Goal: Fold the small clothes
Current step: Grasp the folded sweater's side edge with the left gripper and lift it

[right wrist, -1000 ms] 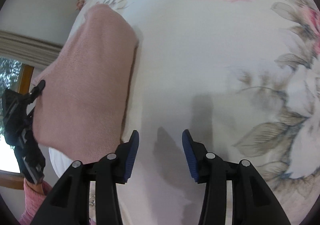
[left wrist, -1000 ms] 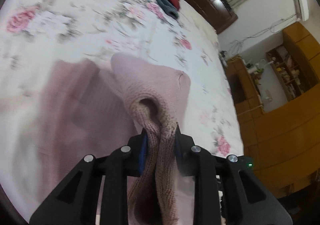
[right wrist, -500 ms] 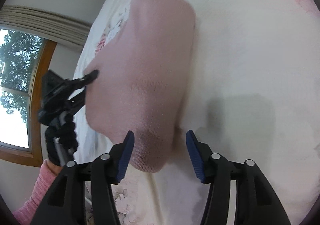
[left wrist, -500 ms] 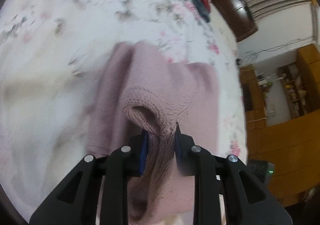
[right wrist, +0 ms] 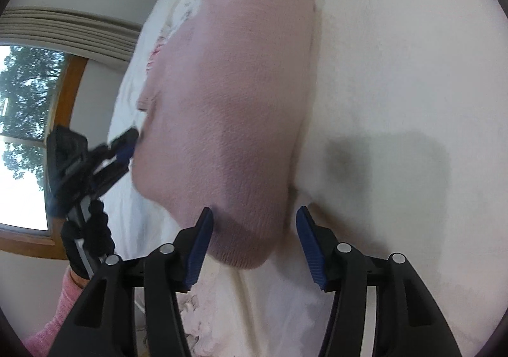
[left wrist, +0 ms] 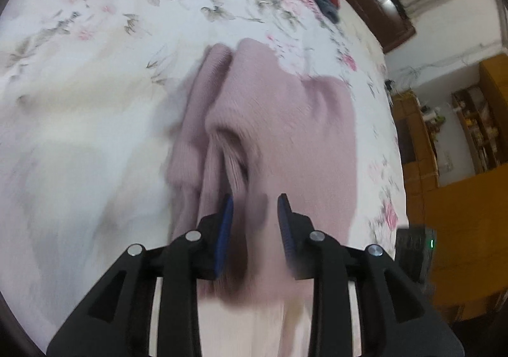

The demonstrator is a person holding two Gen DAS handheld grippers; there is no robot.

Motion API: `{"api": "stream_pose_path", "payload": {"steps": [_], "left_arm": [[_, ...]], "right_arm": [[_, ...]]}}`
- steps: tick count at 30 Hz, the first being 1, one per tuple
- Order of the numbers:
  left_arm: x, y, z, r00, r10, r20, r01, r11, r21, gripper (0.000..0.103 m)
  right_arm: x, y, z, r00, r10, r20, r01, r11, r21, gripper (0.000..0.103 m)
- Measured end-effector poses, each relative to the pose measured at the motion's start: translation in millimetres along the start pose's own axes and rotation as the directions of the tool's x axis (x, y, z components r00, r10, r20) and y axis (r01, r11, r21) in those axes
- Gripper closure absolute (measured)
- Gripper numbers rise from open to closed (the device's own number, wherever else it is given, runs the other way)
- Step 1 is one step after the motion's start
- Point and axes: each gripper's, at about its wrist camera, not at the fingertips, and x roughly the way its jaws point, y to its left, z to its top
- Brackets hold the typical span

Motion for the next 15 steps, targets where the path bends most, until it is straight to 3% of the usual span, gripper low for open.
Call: {"api": "stream_pose_path", "payload": {"steps": [5,7,9,10,12,15], "left_arm": [[-2.7,-4.6,-25.9,0.999,-0.013,-0.039,0.014,1.000,0.023,0.070],[4.0,-7.5,-29.1,0.998,0.049,-0.044,-0.047,0.997,0.059,0.071],[15.1,-8.8,-31.4,0.987,0.147,-0.067,-0.140,0.984,0.107,0.079],[18.7,-9.6,-31.5,0.985,0.160,-0.071,-0.151,0.982,0.117,0.082],[21.7,-6.7,-33.6,0.977,0.200,-0.069,-0.189,0.973,0.135,0.084],[26.5,1.2,-35.8,0.975,0.206,-0.084,-0.194,0.972,0.133,0.087]], "right_arm": [[9.8,4.6,-5.9,1.000,0.006,-0.023,-0.006,1.000,-0.007,0.047],[15.4,3.8,-6.5,0.999,0.012,-0.037,-0.012,1.000,0.000,0.049],[18.7,6.3,-4.5,0.999,0.001,-0.042,-0.001,1.000,0.000,0.061],[19.2,8.1,-2.9,0.999,-0.010,-0.040,0.010,1.000,-0.004,0.068],[16.6,12.5,-2.5,0.999,-0.021,-0.034,0.020,0.999,-0.028,0.075],[19.6,13.7,-4.1,0.997,-0.060,-0.043,0.058,0.997,-0.041,0.077]]}}
